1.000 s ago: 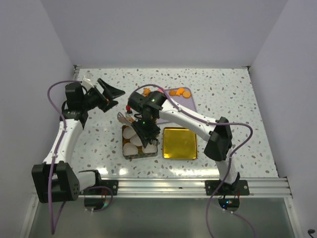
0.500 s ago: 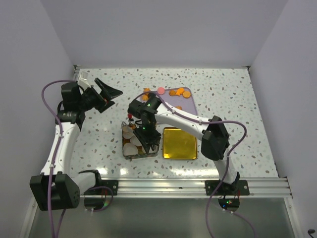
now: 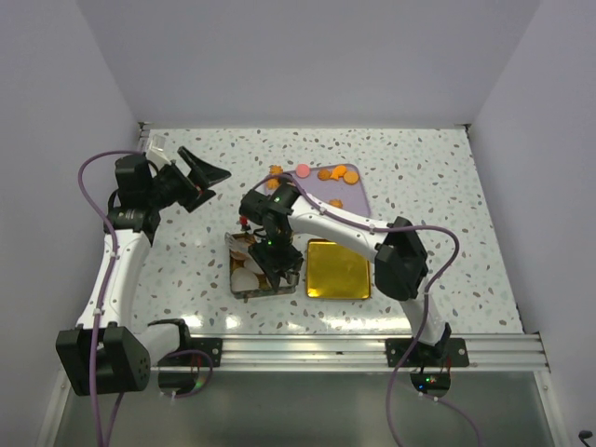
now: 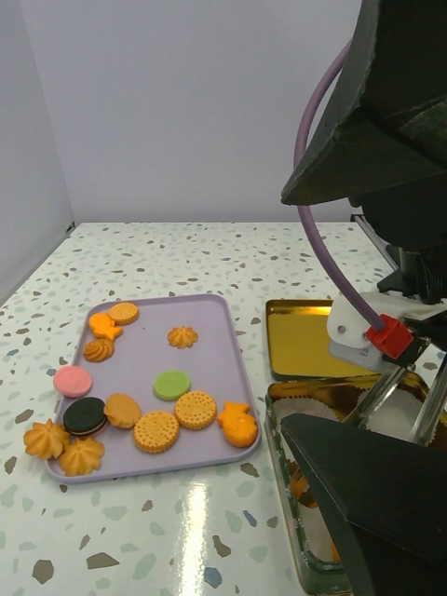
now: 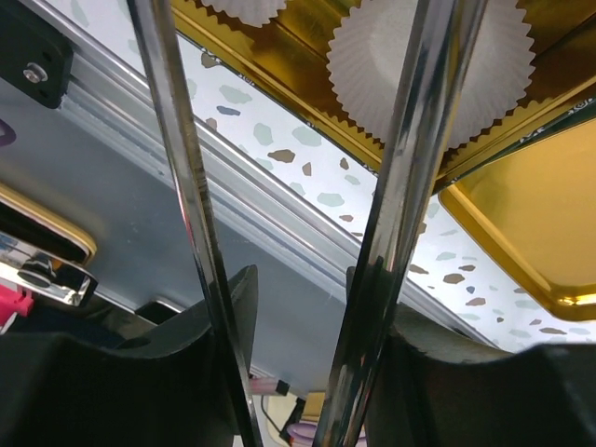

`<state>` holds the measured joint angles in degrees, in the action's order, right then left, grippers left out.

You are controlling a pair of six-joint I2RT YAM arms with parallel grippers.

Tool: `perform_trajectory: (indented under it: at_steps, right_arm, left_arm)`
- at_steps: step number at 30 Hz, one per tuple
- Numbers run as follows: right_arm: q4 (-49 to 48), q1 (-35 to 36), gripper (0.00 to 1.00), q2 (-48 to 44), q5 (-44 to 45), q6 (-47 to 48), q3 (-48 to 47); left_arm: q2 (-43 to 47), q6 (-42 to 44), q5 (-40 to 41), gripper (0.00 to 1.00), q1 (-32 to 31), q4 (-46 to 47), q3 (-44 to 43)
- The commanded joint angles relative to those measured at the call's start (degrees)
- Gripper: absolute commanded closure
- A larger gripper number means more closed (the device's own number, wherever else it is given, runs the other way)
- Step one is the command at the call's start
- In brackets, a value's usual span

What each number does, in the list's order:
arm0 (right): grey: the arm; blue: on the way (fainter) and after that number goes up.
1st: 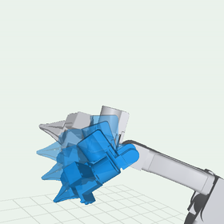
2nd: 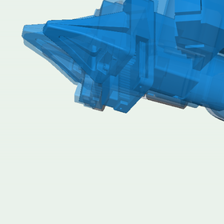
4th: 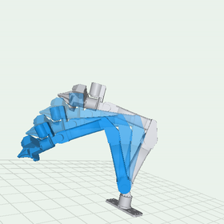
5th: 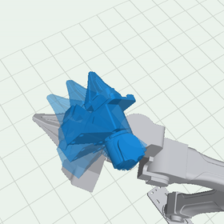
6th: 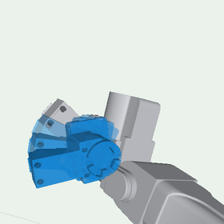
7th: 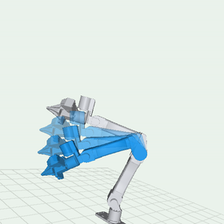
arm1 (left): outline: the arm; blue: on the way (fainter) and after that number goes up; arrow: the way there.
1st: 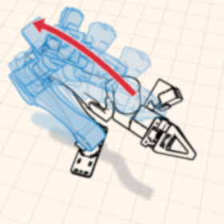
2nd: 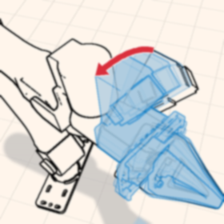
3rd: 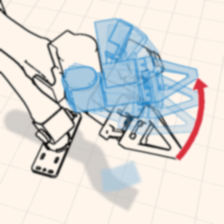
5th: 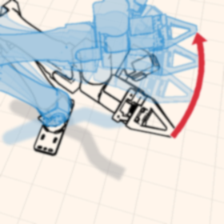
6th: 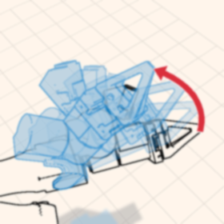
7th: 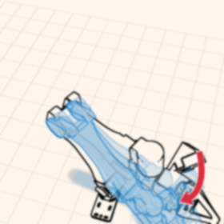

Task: Pack the cookies

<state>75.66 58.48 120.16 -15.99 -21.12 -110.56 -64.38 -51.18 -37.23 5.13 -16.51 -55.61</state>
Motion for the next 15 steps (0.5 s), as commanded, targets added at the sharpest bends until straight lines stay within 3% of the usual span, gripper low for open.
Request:
perform_trajectory:
  at_steps: [1, 7, 15]
  right_arm:
    - [0.5, -0.1, 0.53, 0.6, 0.7, 0.6, -2.9]
    - [2.8, -0.5, 0.53, 0.4, 2.5, 0.9, -6.4]
    - [7.4, -8.5, 0.54, -3.0, 3.7, 1.3, -12.8]
  left_arm:
    - [0.2, 1.5, -0.6, 0.00, 0.3, 1.2, -1.5]
    - [-0.3, 1.1, -0.8, 0.00, 0.3, 2.3, -1.9]
    - [-0.7, 0.5, -1.1, 0.00, 0.3, 3.5, -1.6]
